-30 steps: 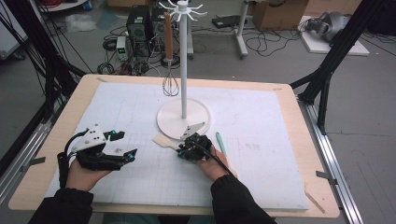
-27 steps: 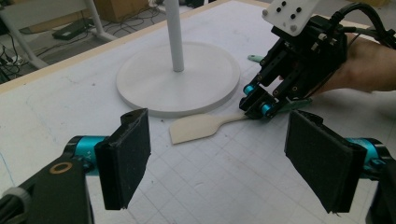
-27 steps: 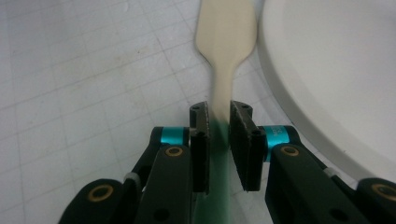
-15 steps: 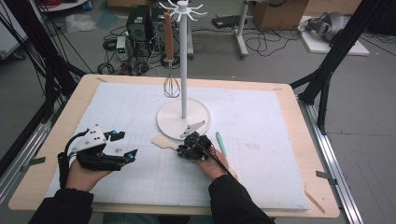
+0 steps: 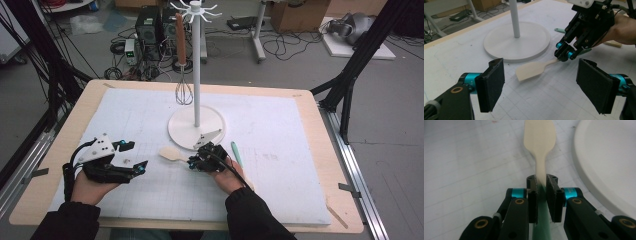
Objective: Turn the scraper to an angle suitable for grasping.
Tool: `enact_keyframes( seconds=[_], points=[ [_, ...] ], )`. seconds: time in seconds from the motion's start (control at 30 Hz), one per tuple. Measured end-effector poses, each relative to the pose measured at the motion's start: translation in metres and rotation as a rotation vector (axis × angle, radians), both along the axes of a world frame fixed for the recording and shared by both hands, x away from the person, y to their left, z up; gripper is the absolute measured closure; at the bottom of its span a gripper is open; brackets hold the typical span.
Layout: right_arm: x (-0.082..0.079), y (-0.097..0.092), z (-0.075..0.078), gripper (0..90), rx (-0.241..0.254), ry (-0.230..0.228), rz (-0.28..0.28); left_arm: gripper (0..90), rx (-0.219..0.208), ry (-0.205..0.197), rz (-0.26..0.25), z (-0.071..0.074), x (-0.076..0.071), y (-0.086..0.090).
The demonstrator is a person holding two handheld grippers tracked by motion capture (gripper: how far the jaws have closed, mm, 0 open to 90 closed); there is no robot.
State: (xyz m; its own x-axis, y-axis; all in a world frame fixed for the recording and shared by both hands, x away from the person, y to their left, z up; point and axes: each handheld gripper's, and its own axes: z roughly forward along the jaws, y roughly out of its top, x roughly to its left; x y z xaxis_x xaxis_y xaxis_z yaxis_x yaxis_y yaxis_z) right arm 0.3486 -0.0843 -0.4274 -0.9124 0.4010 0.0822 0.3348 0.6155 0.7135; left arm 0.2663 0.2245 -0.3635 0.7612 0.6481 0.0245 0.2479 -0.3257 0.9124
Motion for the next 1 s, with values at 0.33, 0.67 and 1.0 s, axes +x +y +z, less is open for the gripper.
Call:
enact_keyframes(
  seconds=[0.33,0.67,1.0],
  points=[
    [-0.014,-0.002,0.015,80.8,0.015,-0.002,0.082,24.0,0.016,0.005,-0.035,0.001,-0.001,-0.006],
    [-0.025,-0.003,0.033,80.7,0.021,-0.005,0.148,26.9,0.04,0.011,-0.1,0.002,-0.003,-0.018],
    [-0.036,0.005,0.053,80.7,0.009,-0.032,0.225,31.1,0.069,0.025,-0.168,0.003,-0.005,-0.03]
  ],
)
